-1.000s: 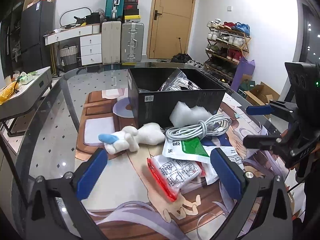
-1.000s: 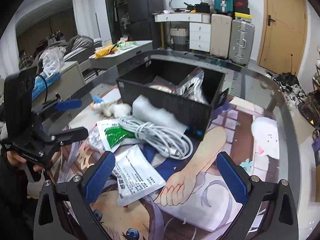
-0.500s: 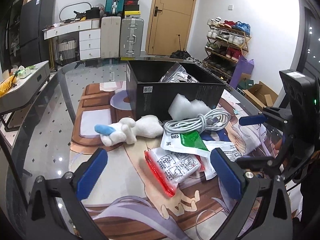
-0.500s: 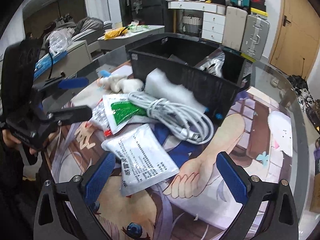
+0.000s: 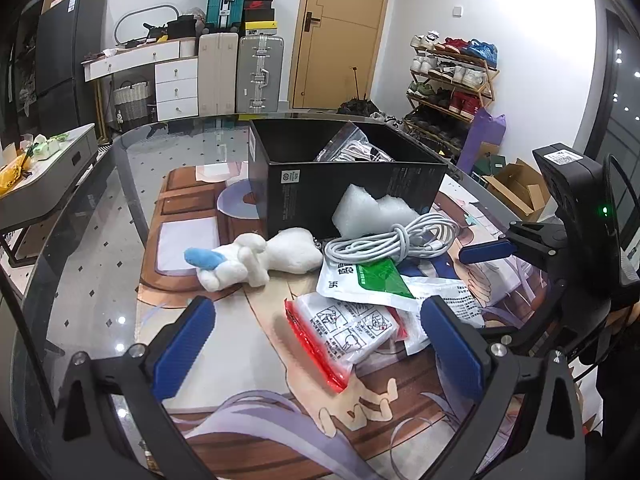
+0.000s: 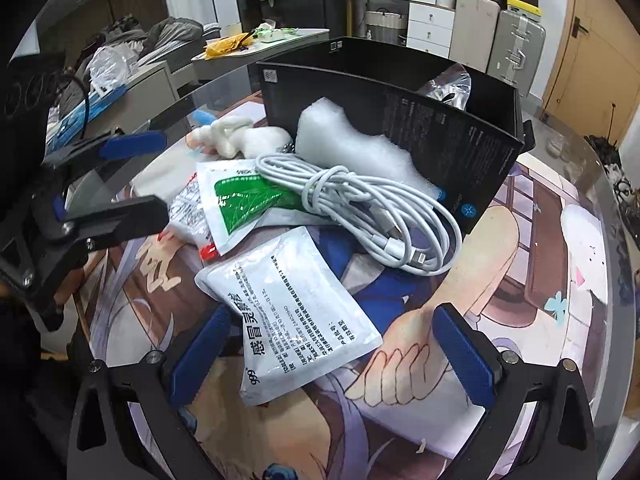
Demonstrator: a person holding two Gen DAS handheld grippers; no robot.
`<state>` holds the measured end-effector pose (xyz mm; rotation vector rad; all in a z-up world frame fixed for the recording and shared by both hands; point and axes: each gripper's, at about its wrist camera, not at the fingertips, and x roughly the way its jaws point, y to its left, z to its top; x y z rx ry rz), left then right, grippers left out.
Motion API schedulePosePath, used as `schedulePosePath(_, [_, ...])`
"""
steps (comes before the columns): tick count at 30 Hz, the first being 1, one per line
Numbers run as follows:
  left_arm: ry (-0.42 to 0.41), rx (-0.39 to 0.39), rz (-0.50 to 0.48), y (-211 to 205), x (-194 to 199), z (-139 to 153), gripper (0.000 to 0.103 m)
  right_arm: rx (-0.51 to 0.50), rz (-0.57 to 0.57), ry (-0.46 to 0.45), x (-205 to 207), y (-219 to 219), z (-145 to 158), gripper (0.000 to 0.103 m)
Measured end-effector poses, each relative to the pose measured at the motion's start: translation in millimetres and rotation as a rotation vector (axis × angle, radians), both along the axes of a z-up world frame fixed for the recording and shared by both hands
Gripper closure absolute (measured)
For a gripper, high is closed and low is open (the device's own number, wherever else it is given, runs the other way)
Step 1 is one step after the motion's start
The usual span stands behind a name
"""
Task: Organize soft objects
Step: 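Withdraw both tools and move the right gripper to the white medical packet, then grasp the white medical packet with the right gripper while the left gripper grasps the red-edged packet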
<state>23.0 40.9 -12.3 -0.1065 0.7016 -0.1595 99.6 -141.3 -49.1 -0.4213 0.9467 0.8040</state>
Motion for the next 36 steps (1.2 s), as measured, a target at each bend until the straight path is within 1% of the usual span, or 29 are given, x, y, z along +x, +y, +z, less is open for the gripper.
schedulePosePath(3, [0.003,-0.005,0.000,0.9,0.3,0.0,0.000,0.013,0.017,0.006,-1.0,3.6,1.3,0.001])
schedulePosePath(8, [0.006,-0.007,0.000,1.3,0.7,0.3,0.000,0.009,0.101,0.002,-8.8,17.7,2.2,0.001])
schedulePosePath(12, [0.007,-0.008,0.000,1.1,0.8,0.4,0.000,0.013,0.118,-0.007,-6.3,28.0,1.2,0.003])
schedulePosePath(17, [0.012,-0.014,0.001,1.3,1.0,-1.4,0.000,-0.007,0.146,-0.028,-9.3,33.5,0.5,0.013])
schedulePosePath(19, [0.014,-0.015,0.001,1.4,1.1,-2.1,0.000,-0.004,0.156,-0.030,-12.6,28.9,2.0,0.021])
schedulePosePath(21, [0.015,-0.014,0.001,1.6,1.2,-2.8,0.000,-0.003,0.154,-0.031,-15.5,27.9,2.6,0.033])
schedulePosePath(24, [0.015,-0.013,0.001,1.4,1.1,-3.0,0.000,-0.002,0.154,-0.030,-17.6,24.8,3.5,0.042])
schedulePosePath(27, [0.017,-0.013,0.001,1.4,1.3,-3.3,0.000,-0.003,0.164,-0.032,-21.0,22.3,3.9,0.046])
schedulePosePath(32, [0.017,-0.013,0.001,1.5,1.3,-3.0,0.000,0.004,0.167,-0.021,-26.4,11.6,5.0,0.048])
schedulePosePath(36, [0.019,-0.014,0.001,1.4,1.4,-2.8,0.000,-0.003,0.166,-0.020,-31.8,2.1,6.5,0.054])
